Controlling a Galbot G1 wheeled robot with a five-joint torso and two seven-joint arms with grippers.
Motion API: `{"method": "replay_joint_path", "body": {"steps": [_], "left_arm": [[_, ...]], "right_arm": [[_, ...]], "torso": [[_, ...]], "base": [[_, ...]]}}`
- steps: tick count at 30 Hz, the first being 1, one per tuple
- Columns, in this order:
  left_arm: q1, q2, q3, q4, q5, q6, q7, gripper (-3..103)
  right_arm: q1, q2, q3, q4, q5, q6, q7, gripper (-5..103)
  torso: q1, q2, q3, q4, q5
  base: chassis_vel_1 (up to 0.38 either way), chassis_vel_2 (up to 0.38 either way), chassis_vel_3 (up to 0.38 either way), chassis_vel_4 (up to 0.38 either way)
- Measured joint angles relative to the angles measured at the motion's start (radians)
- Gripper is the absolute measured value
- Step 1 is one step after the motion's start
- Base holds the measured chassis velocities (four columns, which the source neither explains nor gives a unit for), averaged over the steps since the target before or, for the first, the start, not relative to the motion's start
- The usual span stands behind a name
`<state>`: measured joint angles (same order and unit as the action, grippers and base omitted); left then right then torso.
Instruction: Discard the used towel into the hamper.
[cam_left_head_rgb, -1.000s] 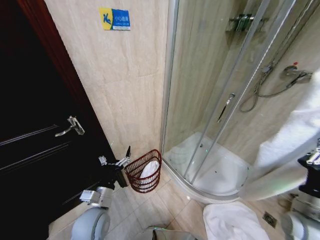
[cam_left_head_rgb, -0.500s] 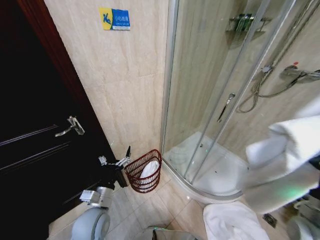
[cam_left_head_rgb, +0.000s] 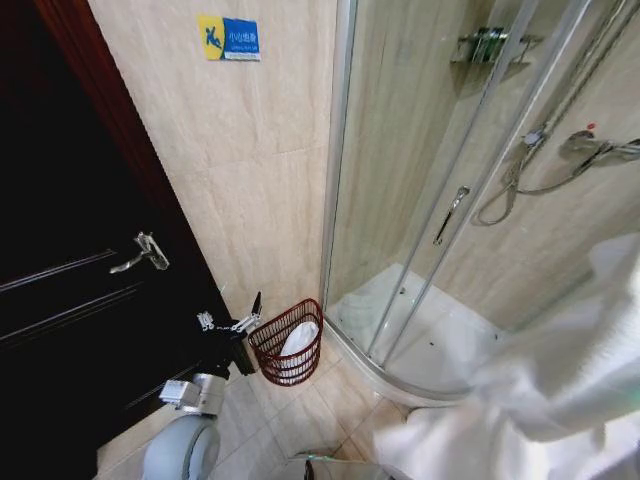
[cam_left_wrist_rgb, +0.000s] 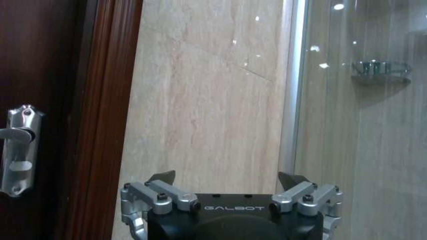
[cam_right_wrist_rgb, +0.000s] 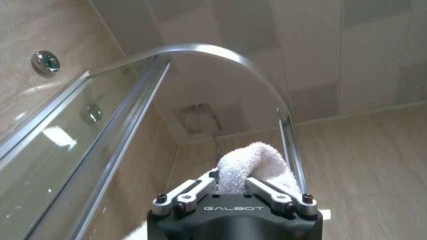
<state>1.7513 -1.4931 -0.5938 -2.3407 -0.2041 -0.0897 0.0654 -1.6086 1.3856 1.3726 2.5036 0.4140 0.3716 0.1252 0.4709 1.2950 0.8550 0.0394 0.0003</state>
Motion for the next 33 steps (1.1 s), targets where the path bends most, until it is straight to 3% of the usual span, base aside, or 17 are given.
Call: {"method": "replay_joint_path", "body": {"steps": [5,8,17,20,22,23,27,33], "left_arm": [[0.000,0.000,0.000,0.000,0.000,0.000,0.000,100],[0.000,0.000,0.000,0.000,0.000,0.000,0.000,100],[0.000,0.000,0.000,0.000,0.000,0.000,0.000,100],[0.000,0.000,0.000,0.000,0.000,0.000,0.000,100],[0.000,0.000,0.000,0.000,0.000,0.000,0.000,100],[0.000,0.000,0.000,0.000,0.000,0.000,0.000,100],[0.000,0.000,0.000,0.000,0.000,0.000,0.000,100],[0.000,0.000,0.000,0.000,0.000,0.000,0.000,100]], "right_arm": [[-0.002,0.001,-0.009,-0.001,0.007,0.025,-0.010,4],[0.006,-0.001,-0.022,-0.001,0.004,0.087,-0.025,4],[0.000,-0.002,-0.026,-0.002,0.022,0.077,-0.024,4],[-0.017,0.020,-0.040,-0.002,0.037,0.021,-0.008,4],[-0.040,0.043,-0.053,-0.003,0.070,-0.085,0.028,4],[-0.040,0.043,-0.053,-0.003,0.070,-0.085,0.028,4],[-0.044,0.027,-0.041,-0.004,0.139,-0.195,0.088,4],[-0.029,0.009,-0.024,-0.004,0.139,-0.210,0.105,4]], "torso": [[0.000,0.000,0.000,0.0000,-0.0001],[0.000,0.000,0.000,0.0003,-0.0010],[0.000,0.000,0.000,0.0002,-0.0004],[0.000,0.000,0.000,0.0002,-0.0005],[0.000,0.000,0.000,0.0000,0.0000],[0.000,0.000,0.000,0.0000,0.0000],[0.000,0.000,0.000,0.0000,0.0000],[0.000,0.000,0.000,0.0003,-0.0005]], "base": [[0.000,0.000,0.000,0.000],[0.000,0.000,0.000,0.000],[0.000,0.000,0.000,0.000],[0.000,0.000,0.000,0.000],[0.000,0.000,0.000,0.000],[0.000,0.000,0.000,0.000],[0.000,0.000,0.000,0.000],[0.000,0.000,0.000,0.000]]}}
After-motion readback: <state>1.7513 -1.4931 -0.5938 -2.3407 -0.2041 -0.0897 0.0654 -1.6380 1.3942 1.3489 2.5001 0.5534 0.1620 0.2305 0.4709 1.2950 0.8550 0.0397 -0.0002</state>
